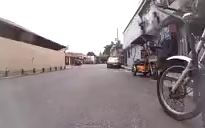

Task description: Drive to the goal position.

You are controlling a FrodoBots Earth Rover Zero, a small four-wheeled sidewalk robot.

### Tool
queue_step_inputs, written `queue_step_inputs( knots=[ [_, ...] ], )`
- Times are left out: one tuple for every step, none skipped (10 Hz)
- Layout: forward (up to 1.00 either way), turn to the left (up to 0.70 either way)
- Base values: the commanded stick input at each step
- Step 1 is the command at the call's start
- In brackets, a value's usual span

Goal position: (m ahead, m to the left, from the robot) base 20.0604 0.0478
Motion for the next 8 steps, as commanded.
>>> queue_step_inputs(
  knots=[
    [0.50,0.02],
    [0.50,0.02],
    [0.50,0.02],
    [0.50,0.02],
    [0.50,0.02],
    [0.50,0.02],
    [0.50,0.02],
    [0.50,0.02]
  ],
)
